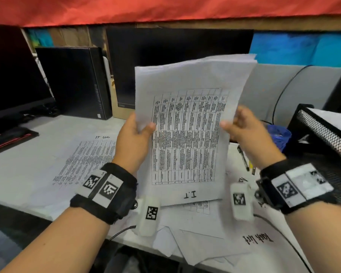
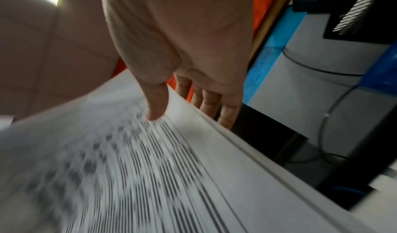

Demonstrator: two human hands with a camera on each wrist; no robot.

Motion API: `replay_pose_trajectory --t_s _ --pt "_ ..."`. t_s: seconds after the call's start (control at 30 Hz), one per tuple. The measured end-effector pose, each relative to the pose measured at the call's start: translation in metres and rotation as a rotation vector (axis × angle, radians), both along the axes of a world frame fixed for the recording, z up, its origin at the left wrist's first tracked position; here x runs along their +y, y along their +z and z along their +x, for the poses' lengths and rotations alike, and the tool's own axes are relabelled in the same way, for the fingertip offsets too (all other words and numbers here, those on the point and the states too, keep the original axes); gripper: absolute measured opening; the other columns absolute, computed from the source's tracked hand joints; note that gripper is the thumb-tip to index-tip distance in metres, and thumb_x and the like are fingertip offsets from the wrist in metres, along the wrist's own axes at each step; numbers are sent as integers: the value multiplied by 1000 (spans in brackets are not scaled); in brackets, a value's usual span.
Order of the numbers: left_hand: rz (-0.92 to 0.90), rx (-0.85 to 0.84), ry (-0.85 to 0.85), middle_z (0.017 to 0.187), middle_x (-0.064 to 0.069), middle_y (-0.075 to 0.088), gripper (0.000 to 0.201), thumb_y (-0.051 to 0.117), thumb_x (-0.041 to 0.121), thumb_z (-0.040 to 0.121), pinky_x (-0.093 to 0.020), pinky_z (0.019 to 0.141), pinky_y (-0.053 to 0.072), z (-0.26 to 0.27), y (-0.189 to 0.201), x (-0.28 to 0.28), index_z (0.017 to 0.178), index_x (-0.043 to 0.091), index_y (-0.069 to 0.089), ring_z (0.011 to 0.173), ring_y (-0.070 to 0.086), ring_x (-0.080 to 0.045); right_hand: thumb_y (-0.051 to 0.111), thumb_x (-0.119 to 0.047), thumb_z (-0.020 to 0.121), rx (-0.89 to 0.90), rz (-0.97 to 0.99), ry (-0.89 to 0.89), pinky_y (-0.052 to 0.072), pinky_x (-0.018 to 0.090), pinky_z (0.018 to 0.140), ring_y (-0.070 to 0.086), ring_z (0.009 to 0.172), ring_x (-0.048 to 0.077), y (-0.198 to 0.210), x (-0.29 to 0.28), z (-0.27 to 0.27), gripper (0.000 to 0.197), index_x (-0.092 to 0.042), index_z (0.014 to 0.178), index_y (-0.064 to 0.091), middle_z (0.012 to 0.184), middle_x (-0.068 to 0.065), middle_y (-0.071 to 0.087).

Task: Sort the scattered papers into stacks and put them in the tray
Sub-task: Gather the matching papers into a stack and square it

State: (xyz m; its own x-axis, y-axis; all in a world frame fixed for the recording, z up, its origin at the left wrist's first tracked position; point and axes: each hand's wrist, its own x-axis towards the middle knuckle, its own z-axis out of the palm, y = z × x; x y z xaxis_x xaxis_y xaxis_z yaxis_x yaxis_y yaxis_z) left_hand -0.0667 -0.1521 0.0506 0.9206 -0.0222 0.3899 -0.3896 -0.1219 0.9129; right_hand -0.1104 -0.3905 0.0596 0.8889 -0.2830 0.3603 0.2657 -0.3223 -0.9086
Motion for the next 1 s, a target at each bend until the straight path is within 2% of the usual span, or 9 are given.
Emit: replay_pose_trajectory --t_s 0.1,0.17,0.33,0.47,0.53,0.6,0.67,0.9,1.0 --pt "76 52 -60 109 16 61 30 52 14 96 -22 90 44 0 1 -6 123 28 53 104 57 -5 58 -12 92 116 -10 -55 49 46 97 62 109 14 -45 -1 -4 39 -24 128 51 120 -8 65" --pt "135 54 -67 109 14 59 29 50 16 98 -22 87 45 -1 2 -13 124 26 53 103 56 -7 52 -9 95 101 25 -107 48 44 99 62 108 13 -50 1 -6 34 -21 126 54 118 -8 65" --pt "141 -86 51 112 17 56 32 42 17 100 -10 73 38 -12 13 -29 131 26 44 95 52 0 46 -7 97 -84 -10 -204 46 24 94 59 106 5 -19 15 -14 29 -25 119 52 111 -13 62" --pt "42 -154 41 100 26 54 28 44 16 99 4 64 41 -30 4 -35 125 25 36 83 55 19 42 -8 99 -141 -21 -222 40 -1 73 52 89 -22 -25 24 -25 28 -31 114 44 103 -27 55" --pt "72 -62 22 95 23 53 34 48 19 98 2 55 41 -36 -16 -37 128 25 33 76 57 14 41 -7 98 -8 -28 -194 41 7 80 52 93 -16 -43 25 -27 31 -30 118 45 106 -23 56" --pt "97 52 29 92 20 52 34 46 18 99 -5 49 41 -35 -40 -38 130 22 34 72 54 6 39 -3 97 171 2 -163 43 23 90 56 104 3 -63 22 -26 37 -25 126 48 113 -12 58" --pt "102 132 30 91 20 52 29 40 12 100 -11 52 38 -29 -56 -37 127 23 36 76 53 1 39 -1 95 270 30 -161 44 33 97 56 113 15 -75 17 -23 40 -22 129 50 118 -6 60" --pt "45 209 45 91 18 55 20 41 18 101 -16 63 39 -14 -65 -40 116 30 45 79 49 8 39 -2 96 299 67 -154 45 17 78 59 102 9 -70 12 -22 37 -18 127 51 116 -4 62" --pt "42 193 67 90 14 60 17 43 17 100 -14 58 42 -16 -63 -37 111 27 52 79 57 2 43 -6 94 278 62 -210 50 35 90 62 104 19 -67 3 -24 34 -18 125 52 114 -1 65"
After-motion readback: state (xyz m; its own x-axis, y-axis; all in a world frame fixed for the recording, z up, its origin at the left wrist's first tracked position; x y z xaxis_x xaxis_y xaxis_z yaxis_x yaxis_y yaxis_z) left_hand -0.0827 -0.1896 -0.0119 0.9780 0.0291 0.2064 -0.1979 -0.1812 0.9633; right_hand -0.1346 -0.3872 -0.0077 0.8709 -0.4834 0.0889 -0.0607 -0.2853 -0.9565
